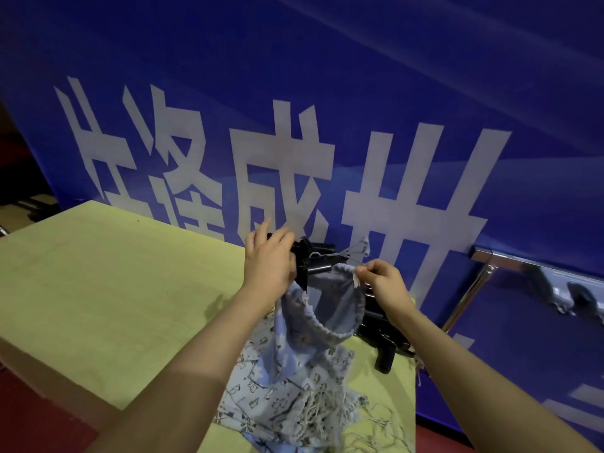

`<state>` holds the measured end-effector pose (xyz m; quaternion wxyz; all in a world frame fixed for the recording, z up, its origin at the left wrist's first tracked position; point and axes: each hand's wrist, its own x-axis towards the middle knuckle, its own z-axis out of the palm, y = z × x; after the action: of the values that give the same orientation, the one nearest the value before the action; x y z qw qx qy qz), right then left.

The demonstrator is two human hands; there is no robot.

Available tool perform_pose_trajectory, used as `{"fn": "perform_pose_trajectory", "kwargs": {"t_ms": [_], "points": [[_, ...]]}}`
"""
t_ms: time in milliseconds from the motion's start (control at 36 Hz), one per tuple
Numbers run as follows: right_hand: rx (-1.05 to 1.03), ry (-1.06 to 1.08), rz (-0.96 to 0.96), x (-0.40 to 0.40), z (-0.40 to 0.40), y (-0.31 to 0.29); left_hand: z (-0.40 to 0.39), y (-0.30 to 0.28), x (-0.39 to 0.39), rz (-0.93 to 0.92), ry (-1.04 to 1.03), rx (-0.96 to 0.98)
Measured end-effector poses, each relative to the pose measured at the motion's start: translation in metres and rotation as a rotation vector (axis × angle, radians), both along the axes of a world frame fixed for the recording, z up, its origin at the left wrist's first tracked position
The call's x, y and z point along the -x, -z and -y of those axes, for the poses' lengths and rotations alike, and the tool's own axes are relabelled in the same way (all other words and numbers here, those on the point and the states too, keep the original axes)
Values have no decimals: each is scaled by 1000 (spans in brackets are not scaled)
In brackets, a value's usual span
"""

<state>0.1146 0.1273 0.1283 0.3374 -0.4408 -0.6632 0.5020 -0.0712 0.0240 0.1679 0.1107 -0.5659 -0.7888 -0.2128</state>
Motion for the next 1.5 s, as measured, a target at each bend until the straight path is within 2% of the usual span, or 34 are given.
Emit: {"fn": "perform_pose_trajectory", "kwargs": {"t_ms": [222,306,444,528,611,750,861,944,1083,1222,1333,1417,1500], "points": [[26,-54,-25,-8,-3,-9,-3,-33,-23,321,152,59],[23,-68,-7,-10,-5,-10,-3,-36,-28,267,130,122],[-21,-138,137,-14,-8,-20,-9,-39,-33,251,102,172],[-113,-187,234,-15,-8,-25,-11,-41,-37,245,110,191],[-267,-130,266,-14,-7,-34,-13,-42,-41,239,127,210],[-448,-15,209,-7,-11,-50,-18,-49,-52,189,139,287],[-356,-27,46,3,-9,-63,-19,-52,-59,123,135,317],[-221,-38,-106,10,-5,-78,-20,-48,-60,52,102,236],[-255,-178,-54,23,4,-100,-20,-47,-63,64,70,211],[-266,-200,-66,31,11,-111,-17,-47,-57,326,127,137],[-336,-276,14,36,18,-116,-20,-42,-51,503,262,44],[-324,-287,-20,39,24,-118,-15,-38,-55,721,357,107],[-342,-254,-73,39,27,-122,-8,-35,-59,825,381,119]]}}
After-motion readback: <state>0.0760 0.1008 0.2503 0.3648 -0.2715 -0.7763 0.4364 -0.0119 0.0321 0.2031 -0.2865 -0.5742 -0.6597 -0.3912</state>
